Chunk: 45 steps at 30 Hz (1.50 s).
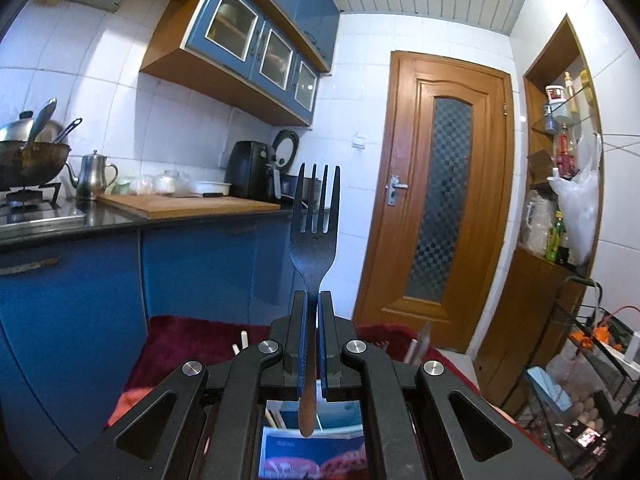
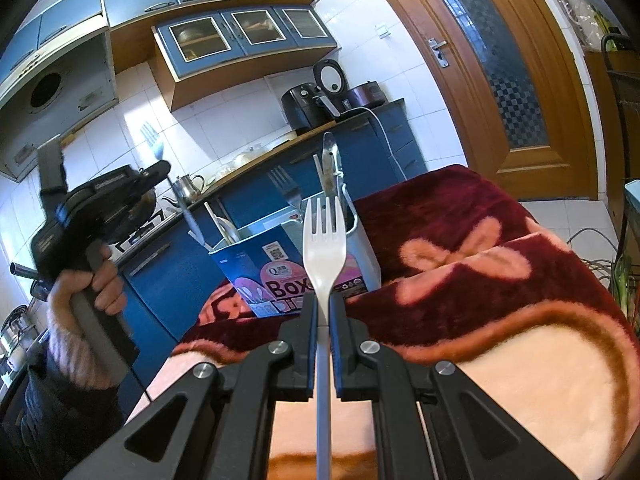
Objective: Organize utensils
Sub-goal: 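Lift both forks and carry them over the box holder, then lower the forks into the box and open both tools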
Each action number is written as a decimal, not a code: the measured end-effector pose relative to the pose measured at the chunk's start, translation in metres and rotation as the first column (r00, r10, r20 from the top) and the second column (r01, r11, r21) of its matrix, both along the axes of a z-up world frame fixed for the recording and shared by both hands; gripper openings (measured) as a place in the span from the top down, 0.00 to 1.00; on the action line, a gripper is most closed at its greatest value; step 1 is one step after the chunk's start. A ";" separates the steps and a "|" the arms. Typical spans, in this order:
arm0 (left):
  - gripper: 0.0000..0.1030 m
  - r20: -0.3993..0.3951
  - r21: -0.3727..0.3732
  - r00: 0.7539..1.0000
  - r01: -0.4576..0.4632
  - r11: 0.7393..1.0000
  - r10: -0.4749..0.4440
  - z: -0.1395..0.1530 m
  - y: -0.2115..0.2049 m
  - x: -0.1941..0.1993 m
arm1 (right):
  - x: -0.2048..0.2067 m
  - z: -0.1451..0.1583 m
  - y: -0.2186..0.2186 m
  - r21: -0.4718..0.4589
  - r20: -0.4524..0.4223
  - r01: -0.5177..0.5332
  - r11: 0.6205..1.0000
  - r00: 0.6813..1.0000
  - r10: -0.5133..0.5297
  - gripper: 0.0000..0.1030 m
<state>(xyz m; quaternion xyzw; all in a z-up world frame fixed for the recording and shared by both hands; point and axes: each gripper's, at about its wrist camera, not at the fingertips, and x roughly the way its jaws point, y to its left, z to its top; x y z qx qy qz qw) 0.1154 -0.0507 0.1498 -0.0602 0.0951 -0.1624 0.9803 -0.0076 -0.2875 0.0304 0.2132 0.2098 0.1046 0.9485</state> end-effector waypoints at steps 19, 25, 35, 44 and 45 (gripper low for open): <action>0.96 -0.055 0.050 0.998 -0.032 0.998 0.035 -0.050 -0.010 0.027 | 0.004 -0.006 -0.008 0.002 -0.005 0.015 1.000 1.000 -0.015 0.92; 0.95 -0.105 0.053 0.994 -0.021 0.998 0.026 -0.059 -0.010 0.030 | 0.005 -0.004 -0.005 -0.014 0.004 0.017 1.000 1.000 -0.017 0.92; 0.82 -0.134 0.047 0.991 0.003 0.999 0.003 -0.060 -0.007 0.018 | 0.006 0.003 0.000 -0.036 0.014 0.013 0.999 1.000 -0.012 0.92; 0.82 -0.183 0.032 0.983 -0.004 0.999 0.010 -0.058 0.006 0.006 | 0.010 0.015 0.006 -0.082 0.034 0.008 0.997 0.999 -0.006 0.92; 0.82 -0.188 0.035 0.982 -0.009 0.999 0.016 -0.058 0.008 0.004 | 0.011 0.018 0.006 -0.091 0.039 0.010 0.996 0.999 -0.006 0.92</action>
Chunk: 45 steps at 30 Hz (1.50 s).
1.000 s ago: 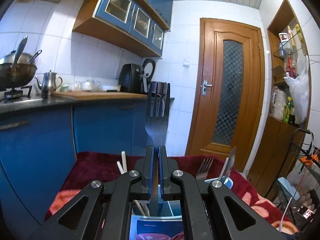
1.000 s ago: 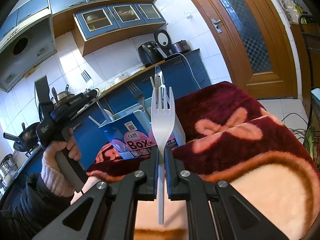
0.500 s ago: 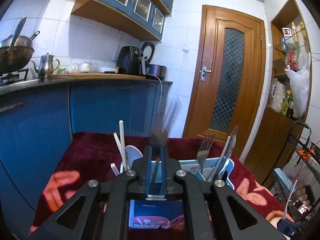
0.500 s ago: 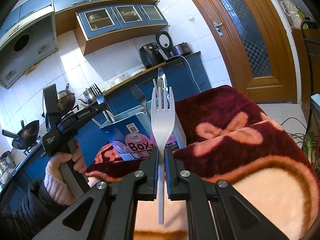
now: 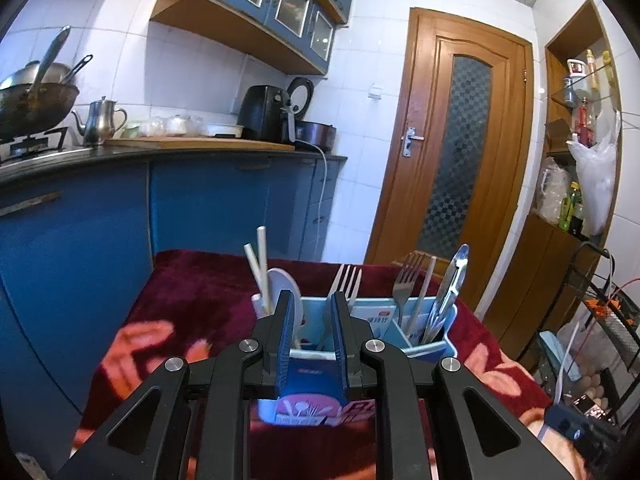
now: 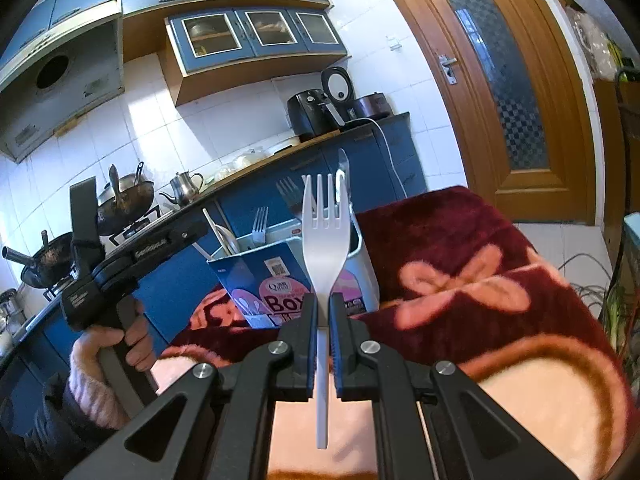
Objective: Organize utensils
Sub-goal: 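Lower the forks into the box and open both tools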
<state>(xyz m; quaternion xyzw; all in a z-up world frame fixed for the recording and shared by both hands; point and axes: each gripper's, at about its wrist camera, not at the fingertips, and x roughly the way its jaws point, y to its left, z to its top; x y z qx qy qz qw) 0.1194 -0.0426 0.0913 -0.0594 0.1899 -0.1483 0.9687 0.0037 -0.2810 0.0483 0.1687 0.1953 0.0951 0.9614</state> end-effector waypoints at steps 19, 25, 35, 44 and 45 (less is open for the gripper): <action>0.82 -0.050 -0.002 0.997 -0.056 0.998 0.056 -0.030 0.020 0.000 | 0.064 0.033 0.012 -0.117 0.088 0.069 0.991 0.994 -0.059 0.92; 0.82 -0.066 0.003 0.996 -0.060 0.998 0.061 -0.039 0.021 0.006 | 0.095 0.043 0.013 -0.134 0.145 0.115 0.984 0.985 -0.095 0.92; 0.82 -0.095 0.000 0.994 -0.063 0.998 0.063 -0.048 0.024 0.012 | 0.133 0.033 0.022 -0.150 0.170 0.127 0.981 0.980 -0.101 0.92; 0.82 -0.103 0.007 0.992 -0.068 0.998 0.069 -0.047 0.022 0.013 | 0.135 0.016 0.033 -0.181 0.085 0.050 0.982 0.996 -0.035 0.80; 0.82 -0.099 0.009 0.993 -0.069 0.998 0.070 -0.046 0.022 0.011 | 0.132 0.017 0.032 -0.180 0.086 0.048 0.983 0.996 -0.033 0.80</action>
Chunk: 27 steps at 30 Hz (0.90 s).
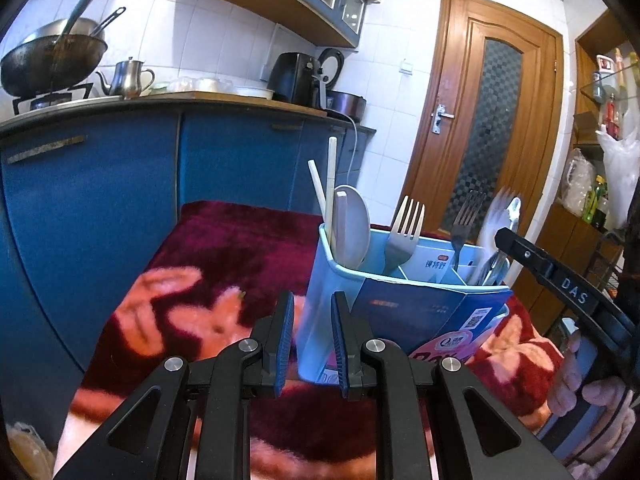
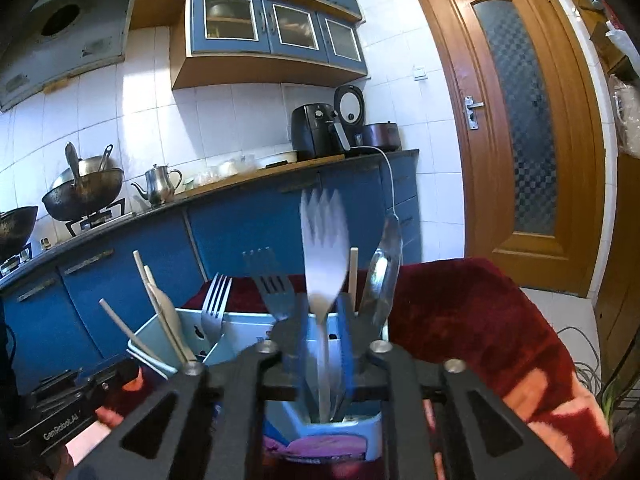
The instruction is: Organize utensils
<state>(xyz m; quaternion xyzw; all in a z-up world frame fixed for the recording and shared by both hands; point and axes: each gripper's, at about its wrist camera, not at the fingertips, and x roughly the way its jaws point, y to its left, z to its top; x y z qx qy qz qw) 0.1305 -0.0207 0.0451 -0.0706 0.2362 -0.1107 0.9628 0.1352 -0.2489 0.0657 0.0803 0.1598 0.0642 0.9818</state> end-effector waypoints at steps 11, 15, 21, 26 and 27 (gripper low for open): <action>0.82 0.044 0.020 0.999 -0.006 1.000 0.005 0.020 0.002 -0.032 | -0.049 0.024 0.001 0.012 0.032 -0.016 1.000 0.999 0.015 0.76; 0.82 0.050 0.034 0.999 -0.002 0.999 0.001 0.027 0.002 -0.049 | -0.073 0.031 0.004 0.025 0.041 -0.035 0.999 0.999 0.034 0.76; 0.82 0.056 0.065 0.998 0.008 0.998 -0.012 0.034 0.001 -0.077 | -0.108 0.037 0.010 0.028 0.044 -0.065 0.997 0.997 0.064 0.73; 0.82 0.072 0.085 0.997 0.018 0.996 -0.024 0.040 0.002 -0.099 | -0.137 0.037 0.011 0.042 0.042 -0.085 0.995 0.996 0.083 0.72; 0.82 0.075 0.089 0.997 0.019 0.996 -0.026 0.041 0.002 -0.103 | -0.143 0.037 0.012 0.043 0.043 -0.088 0.995 0.995 0.087 0.71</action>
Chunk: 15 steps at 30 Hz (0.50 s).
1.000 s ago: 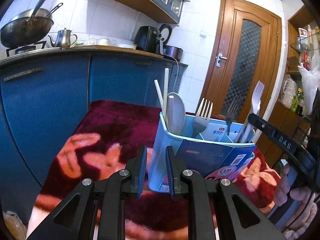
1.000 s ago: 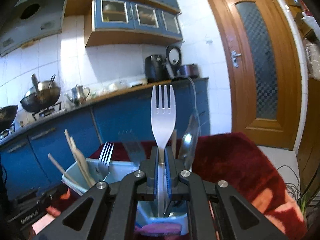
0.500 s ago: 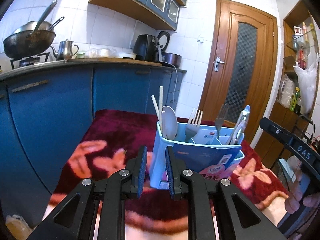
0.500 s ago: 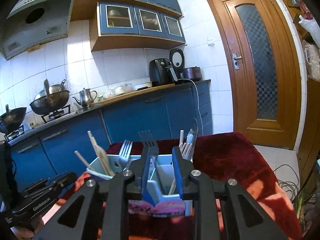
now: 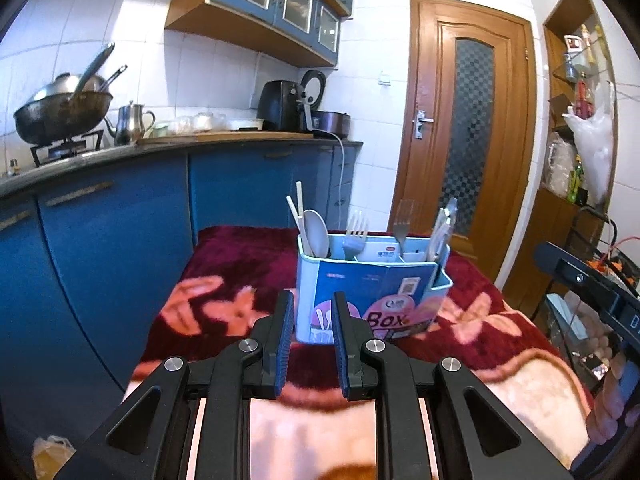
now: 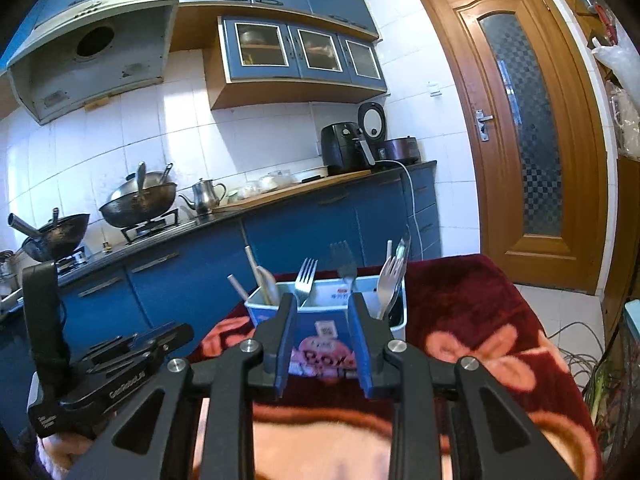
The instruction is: Organize utensils
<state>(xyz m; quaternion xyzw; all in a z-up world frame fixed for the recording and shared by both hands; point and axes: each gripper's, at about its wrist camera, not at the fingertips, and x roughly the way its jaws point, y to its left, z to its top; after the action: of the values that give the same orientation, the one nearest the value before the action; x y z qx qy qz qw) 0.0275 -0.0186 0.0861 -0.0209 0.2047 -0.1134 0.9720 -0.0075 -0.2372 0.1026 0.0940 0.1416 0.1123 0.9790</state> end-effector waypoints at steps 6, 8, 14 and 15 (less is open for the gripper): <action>0.80 0.013 -0.003 1.000 0.002 1.000 -0.002 -0.001 0.003 -0.025 | -0.027 -0.009 0.003 0.007 -0.012 -0.011 1.000 1.000 0.011 0.67; 0.75 0.008 -0.008 1.000 -0.005 1.000 0.005 -0.006 0.005 -0.031 | -0.036 -0.016 0.004 0.005 -0.020 -0.007 1.000 1.000 0.007 0.66; 0.64 -0.004 0.019 0.999 -0.040 0.999 0.041 -0.031 0.005 -0.037 | -0.048 -0.041 0.007 -0.015 -0.038 0.023 1.000 0.999 -0.024 0.59; 0.61 -0.010 0.021 0.999 -0.045 0.999 0.045 -0.036 0.005 -0.038 | -0.049 -0.049 0.006 -0.023 -0.042 0.035 0.999 0.998 -0.035 0.57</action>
<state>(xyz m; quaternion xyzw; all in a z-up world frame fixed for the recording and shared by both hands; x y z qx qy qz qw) -0.0101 -0.0139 0.0498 -0.0159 0.2102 -0.0891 0.9735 -0.0566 -0.2311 0.0539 0.0880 0.1621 0.0916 0.9786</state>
